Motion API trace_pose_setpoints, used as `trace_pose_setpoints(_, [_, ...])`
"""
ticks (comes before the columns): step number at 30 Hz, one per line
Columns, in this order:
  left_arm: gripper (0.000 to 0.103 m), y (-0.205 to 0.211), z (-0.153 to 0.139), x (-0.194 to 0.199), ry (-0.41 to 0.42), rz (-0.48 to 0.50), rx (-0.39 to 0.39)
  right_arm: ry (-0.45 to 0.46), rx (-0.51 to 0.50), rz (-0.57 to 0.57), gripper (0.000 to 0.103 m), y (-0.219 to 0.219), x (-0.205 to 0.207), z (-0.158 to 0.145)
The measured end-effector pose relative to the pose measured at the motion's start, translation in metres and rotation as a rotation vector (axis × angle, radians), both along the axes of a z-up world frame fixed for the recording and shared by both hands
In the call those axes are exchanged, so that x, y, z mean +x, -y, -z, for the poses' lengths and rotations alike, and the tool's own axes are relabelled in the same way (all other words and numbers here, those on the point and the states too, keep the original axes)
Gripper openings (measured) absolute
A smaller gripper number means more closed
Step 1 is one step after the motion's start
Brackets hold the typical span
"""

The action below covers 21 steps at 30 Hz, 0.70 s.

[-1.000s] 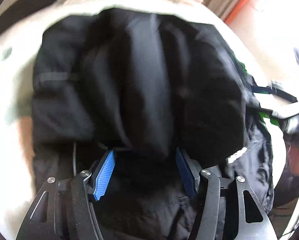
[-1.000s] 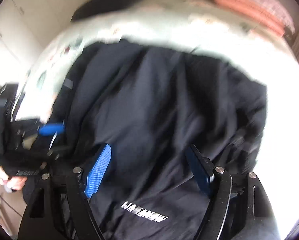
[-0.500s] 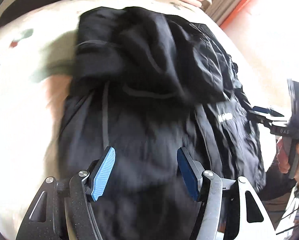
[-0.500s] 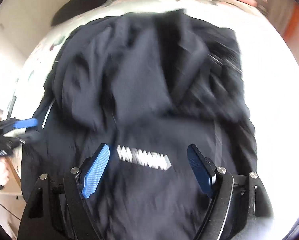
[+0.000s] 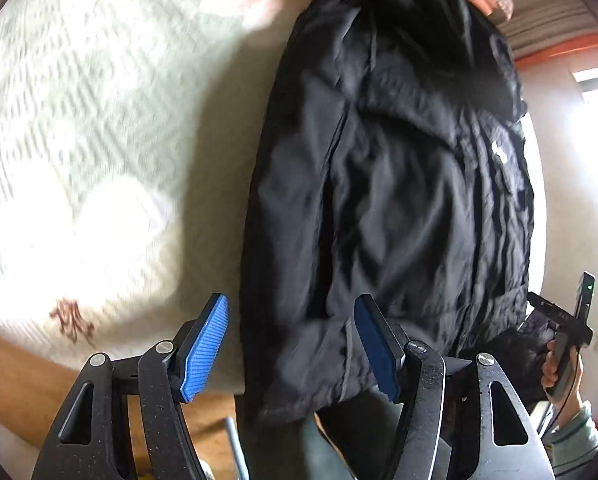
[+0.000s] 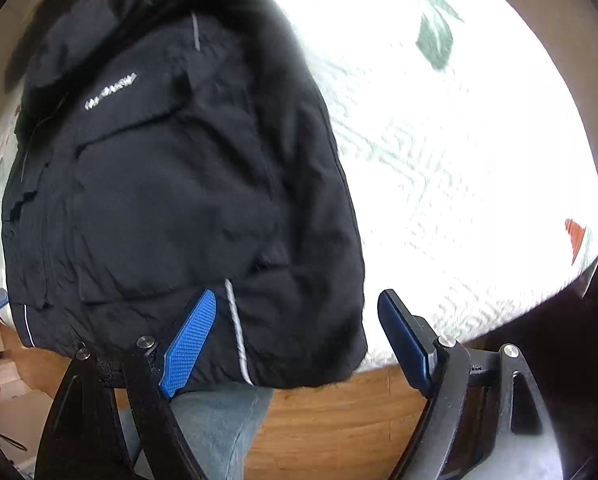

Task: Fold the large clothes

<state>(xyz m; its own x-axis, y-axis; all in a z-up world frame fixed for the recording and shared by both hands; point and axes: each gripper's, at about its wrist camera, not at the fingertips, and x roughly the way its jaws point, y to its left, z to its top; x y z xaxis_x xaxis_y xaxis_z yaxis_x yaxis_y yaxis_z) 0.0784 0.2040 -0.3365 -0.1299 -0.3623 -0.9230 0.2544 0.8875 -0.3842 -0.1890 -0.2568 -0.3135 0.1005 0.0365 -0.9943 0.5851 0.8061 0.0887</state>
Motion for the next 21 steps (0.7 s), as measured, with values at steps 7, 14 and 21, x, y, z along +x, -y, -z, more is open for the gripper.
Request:
trace_pose_setpoints(7, [0.067, -0.002, 0.026, -0.008, -0.118, -0.009, -0.058, -0.012, 0.047, -0.006, 0.084, 0.002, -0.004, 0.029])
trace_pose_setpoints(14, [0.067, -0.004, 0.028, -0.012, -0.124, -0.019, -0.061, -0.006, 0.061, -0.022, 0.084, -0.005, -0.005, 0.033])
trace_pose_setpoints(21, [0.067, -0.002, 0.036, -0.020, -0.164, 0.034, -0.066, 0.007, 0.096, -0.030, 0.078, -0.019, -0.020, 0.034])
